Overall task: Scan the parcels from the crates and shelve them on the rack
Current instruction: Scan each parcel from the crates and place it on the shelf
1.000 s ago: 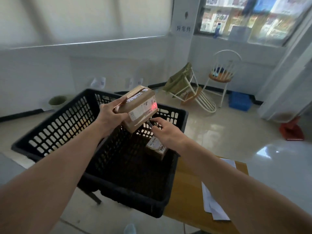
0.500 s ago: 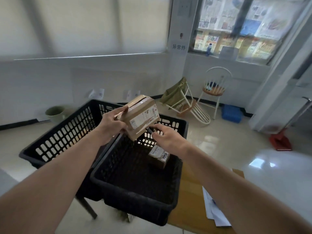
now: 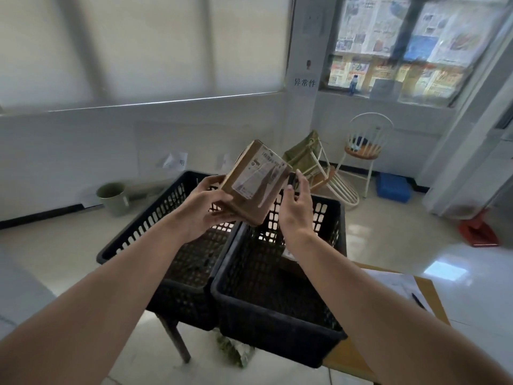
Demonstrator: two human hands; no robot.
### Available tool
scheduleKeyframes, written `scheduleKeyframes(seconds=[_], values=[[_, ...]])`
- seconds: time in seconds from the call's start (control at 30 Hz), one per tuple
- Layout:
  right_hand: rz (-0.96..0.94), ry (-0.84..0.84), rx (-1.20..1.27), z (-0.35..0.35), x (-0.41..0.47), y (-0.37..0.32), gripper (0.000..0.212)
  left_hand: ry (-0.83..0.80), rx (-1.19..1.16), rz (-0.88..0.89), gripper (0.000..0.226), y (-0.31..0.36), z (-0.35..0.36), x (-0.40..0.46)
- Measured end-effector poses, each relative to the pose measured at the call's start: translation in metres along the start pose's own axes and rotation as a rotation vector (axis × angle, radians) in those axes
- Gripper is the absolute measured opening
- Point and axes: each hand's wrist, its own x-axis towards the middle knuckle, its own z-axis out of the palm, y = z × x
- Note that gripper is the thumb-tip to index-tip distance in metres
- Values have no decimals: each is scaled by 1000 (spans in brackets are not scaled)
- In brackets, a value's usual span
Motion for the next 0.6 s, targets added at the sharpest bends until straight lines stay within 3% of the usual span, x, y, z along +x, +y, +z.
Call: scheduleKeyframes(seconds=[0.17, 0.3, 0.43, 0.6], values=[[-81, -10, 133, 21, -12, -10, 49, -41, 84, -67, 56, 11, -12, -22], [-105, -62, 161, 33, -16, -14, 55, 50, 293, -28, 66, 18, -23, -31], [-151, -138, 162, 44, -18, -15, 59, 249, 570, 162, 75, 22, -20, -43], [-170, -315, 224, 54, -23, -9, 60, 410, 650, 401, 43, 18, -17, -67]])
